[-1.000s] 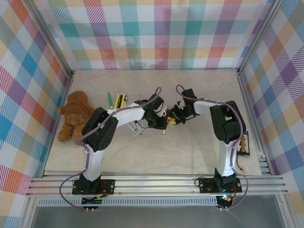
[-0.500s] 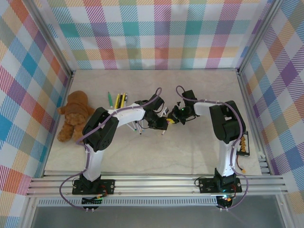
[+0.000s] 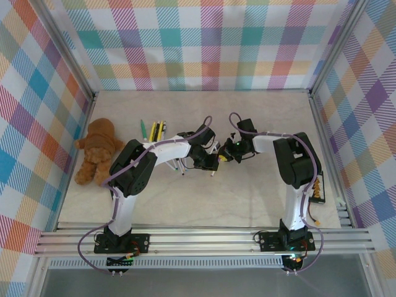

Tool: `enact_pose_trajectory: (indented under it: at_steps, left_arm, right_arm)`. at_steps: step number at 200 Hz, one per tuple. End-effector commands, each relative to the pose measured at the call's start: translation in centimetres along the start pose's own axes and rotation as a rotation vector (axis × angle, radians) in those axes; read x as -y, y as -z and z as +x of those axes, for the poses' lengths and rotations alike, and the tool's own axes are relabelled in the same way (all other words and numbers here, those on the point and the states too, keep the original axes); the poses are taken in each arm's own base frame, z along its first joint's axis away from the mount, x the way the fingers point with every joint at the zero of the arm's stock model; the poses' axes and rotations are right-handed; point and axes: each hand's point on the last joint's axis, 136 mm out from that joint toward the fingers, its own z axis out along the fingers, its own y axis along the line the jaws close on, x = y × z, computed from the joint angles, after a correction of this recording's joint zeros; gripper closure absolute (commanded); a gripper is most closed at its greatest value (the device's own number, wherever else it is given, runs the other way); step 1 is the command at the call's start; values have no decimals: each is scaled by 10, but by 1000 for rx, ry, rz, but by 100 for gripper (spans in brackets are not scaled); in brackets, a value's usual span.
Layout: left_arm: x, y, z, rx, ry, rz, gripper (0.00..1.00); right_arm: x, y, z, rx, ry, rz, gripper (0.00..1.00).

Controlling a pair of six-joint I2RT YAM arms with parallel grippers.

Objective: Open the pen caps

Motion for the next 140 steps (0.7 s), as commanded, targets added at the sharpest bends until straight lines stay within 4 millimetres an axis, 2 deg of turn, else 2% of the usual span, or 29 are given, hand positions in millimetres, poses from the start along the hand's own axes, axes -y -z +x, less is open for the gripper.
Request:
enact_pose_trajectory:
  at_steps: [1,11,34,94,120,130,140]
  left_arm:
    - [8,-3,-5,13,-24,15,100]
    - [8,-3,-5,15,-24,16,100]
    - [8,-4,-7,17,-25,16,100]
    - [7,-4,-11,25,-27,4,100]
    - [7,-5,-12,19,-27,-2,100]
    - [5,-5,-12,18,-26,-8,100]
    - [5,-4,-12,20,-27,-13,100]
  right_arm:
    - [-23,-2,11,-14,60,-47,94]
    - [-24,-1,14,-14,78,-35,85]
    - [-25,-4,19,-22,105,-9,75]
    - [-22,-15,24,-62,100,-12,73]
    - [-21,-16,25,-68,100,-10,78]
    - [-20,-17,25,-72,99,-13,91]
    - [-19,-17,26,-74,98,-11,97]
